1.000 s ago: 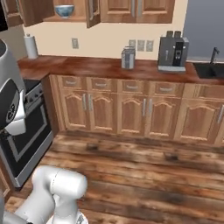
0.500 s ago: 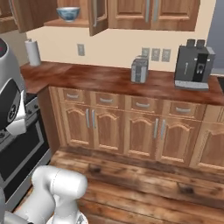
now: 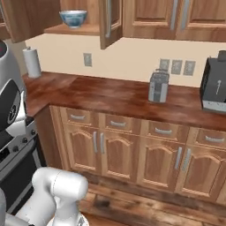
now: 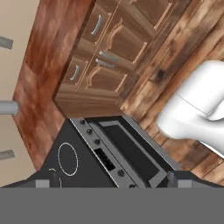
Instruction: Pick up the bowls from the cabinet and place each bowl in front of a stool on the dining counter.
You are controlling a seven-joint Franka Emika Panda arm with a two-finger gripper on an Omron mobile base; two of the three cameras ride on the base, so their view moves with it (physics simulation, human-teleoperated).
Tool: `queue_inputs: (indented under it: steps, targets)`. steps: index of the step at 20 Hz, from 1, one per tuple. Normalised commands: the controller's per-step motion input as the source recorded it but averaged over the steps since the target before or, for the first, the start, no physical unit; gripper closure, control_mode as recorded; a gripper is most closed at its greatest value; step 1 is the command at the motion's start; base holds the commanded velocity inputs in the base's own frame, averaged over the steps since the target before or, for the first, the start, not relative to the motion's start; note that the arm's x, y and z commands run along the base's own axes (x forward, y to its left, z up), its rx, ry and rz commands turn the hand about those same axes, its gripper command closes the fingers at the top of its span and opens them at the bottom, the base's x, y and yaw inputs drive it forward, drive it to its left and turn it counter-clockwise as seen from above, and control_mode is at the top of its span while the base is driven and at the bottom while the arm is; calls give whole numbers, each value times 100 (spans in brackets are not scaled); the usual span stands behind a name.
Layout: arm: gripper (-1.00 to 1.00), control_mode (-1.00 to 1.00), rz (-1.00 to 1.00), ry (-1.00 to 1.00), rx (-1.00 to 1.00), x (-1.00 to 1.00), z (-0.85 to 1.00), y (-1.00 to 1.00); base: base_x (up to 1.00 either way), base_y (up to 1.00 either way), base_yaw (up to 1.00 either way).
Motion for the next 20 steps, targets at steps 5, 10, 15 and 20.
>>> queue_inputs:
  steps: [5,10,15,20]
  targets:
    - [-100,100,0,0,0,0,0,0,100,49,0]
    - [-100,100,0,0,0,0,0,0,100,31,0]
    - [-100,100,0,0,0,0,0,0,100,4,0]
    - [-100,100,0,0,0,0,0,0,87,19,0]
